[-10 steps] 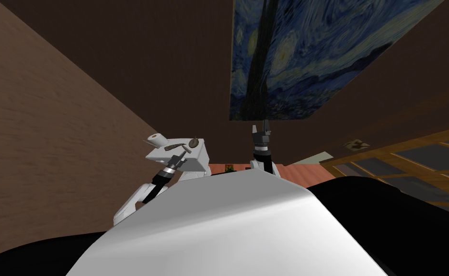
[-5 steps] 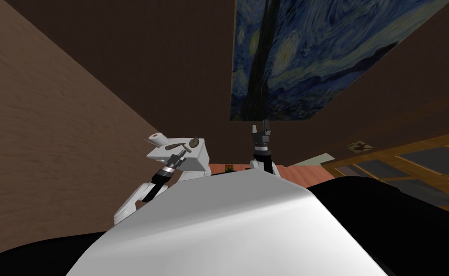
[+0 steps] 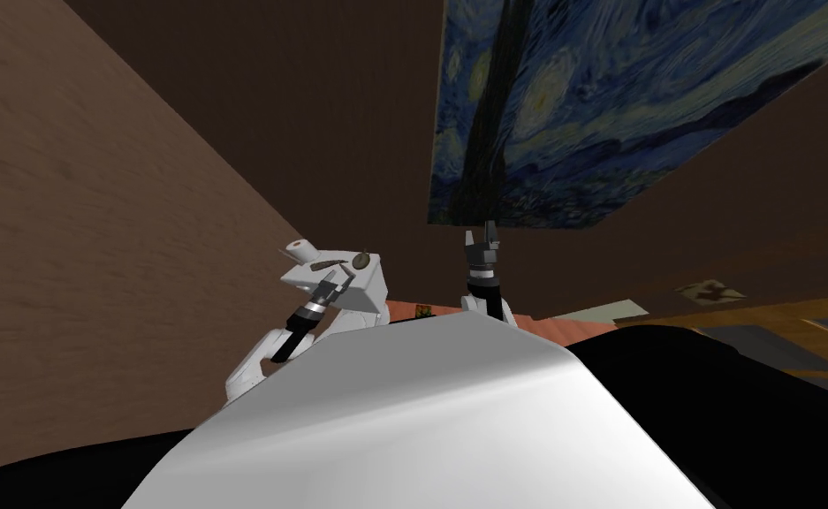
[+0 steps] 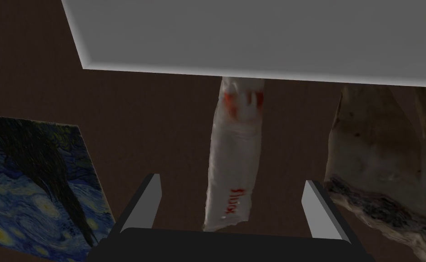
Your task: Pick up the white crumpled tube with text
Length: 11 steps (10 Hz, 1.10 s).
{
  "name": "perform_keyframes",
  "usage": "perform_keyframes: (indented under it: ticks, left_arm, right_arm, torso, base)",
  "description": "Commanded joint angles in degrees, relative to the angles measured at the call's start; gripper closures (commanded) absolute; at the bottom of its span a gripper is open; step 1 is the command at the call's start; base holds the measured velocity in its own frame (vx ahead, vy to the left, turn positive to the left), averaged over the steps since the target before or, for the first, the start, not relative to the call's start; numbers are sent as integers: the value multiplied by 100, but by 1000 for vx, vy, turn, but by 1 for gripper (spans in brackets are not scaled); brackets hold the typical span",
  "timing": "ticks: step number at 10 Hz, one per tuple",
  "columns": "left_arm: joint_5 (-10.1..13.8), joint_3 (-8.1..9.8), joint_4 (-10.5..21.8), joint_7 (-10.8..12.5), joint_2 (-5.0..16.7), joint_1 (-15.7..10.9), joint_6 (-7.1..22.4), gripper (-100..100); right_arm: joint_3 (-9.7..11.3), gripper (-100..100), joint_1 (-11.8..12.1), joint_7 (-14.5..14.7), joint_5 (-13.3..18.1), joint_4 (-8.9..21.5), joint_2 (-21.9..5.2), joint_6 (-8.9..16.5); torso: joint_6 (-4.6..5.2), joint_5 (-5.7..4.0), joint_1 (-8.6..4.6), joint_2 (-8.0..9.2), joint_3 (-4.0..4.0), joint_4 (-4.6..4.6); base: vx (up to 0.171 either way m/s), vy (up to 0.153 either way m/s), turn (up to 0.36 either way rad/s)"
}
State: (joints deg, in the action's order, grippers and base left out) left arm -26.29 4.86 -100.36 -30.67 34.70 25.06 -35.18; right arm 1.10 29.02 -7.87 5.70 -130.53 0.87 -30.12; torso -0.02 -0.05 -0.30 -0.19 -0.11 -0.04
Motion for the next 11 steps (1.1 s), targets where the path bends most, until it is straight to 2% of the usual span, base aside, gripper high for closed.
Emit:
perform_keyframes:
  ticks: [1,2,4,6,7,9,10,11]
  left_arm:
    - [12,-4,286,19,23,-200,-124,-100]
    - [-10,-240,456,81,84,-412,-371,-100]
    - [-10,-240,707,81,84,-707,-490,-100]
    - [-10,-240,960,81,84,-773,-490,-100]
    - [-32,-476,1158,142,145,-1051,-745,-100]
    - [-32,-476,1428,142,145,-1335,-855,-100]
    - [-32,-476,1589,142,145,-1347,-855,-100]
    - [-54,-713,1738,203,206,-1591,-1118,-100]
  right_arm:
    - [0,0,0,0,0,0,0,0]
    - [0,0,-1,0,0,0,0,0]
    - [0,0,0,0,0,0,0,0]
    - [0,0,-1,0,0,0,-1,0]
    - [-1,0,-1,0,0,0,-1,0]
    - [0,0,0,0,0,0,0,0]
    - [0,0,-1,0,0,0,0,0]
    - [0,0,-1,0,0,0,-1,0]
  torso:
    - [0,0,0,0,0,0]
    - [2,0,6,4,2,0]
    - [0,-1,-1,3,2,1]
    - [2,5,27,7,4,1]
    - [0,6,34,11,6,2]
    - [0,1,6,7,4,1]
    - [3,1,10,5,3,1]
    - [2,3,21,7,4,1]
  base:
    - [17,-60,-4]
    - [22,-70,306]
    - [21,-60,123]
    - [3,7,-27]
    - [19,-41,320]
    - [13,-62,132]
    - [10,-17,-27]
    - [34,-59,283]
